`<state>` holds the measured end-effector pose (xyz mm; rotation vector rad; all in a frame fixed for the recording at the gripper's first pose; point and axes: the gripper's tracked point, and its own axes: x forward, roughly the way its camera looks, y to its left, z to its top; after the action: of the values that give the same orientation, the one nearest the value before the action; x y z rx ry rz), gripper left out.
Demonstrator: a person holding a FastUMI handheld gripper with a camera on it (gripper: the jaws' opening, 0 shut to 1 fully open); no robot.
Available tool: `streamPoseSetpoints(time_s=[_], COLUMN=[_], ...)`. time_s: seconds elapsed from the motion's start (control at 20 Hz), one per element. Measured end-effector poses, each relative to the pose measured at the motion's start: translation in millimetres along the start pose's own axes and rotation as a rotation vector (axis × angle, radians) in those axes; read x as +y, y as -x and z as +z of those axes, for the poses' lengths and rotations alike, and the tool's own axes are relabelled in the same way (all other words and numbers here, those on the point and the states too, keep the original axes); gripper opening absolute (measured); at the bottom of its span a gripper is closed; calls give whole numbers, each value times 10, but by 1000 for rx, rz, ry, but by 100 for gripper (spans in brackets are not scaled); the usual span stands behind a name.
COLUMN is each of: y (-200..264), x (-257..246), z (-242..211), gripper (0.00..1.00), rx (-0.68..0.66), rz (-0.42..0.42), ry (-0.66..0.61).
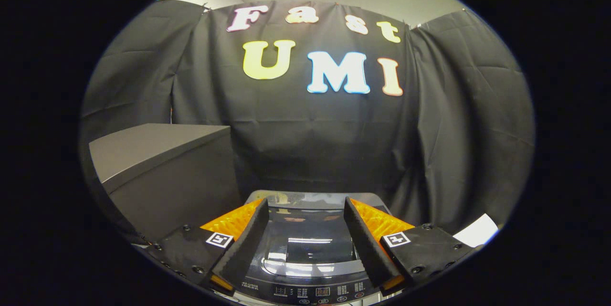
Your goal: Put the clothes into the washing machine and then close the washing machine lid.
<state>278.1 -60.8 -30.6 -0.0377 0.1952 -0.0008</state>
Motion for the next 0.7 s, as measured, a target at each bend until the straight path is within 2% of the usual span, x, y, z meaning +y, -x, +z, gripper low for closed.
streamPoseSetpoints(time_s=[0.25, 0.7], y=[574, 1615], x=[194, 152], z=[-60, -68], gripper=[98, 98], rx=[-61, -158], rz=[5, -37], ry=[-48, -133])
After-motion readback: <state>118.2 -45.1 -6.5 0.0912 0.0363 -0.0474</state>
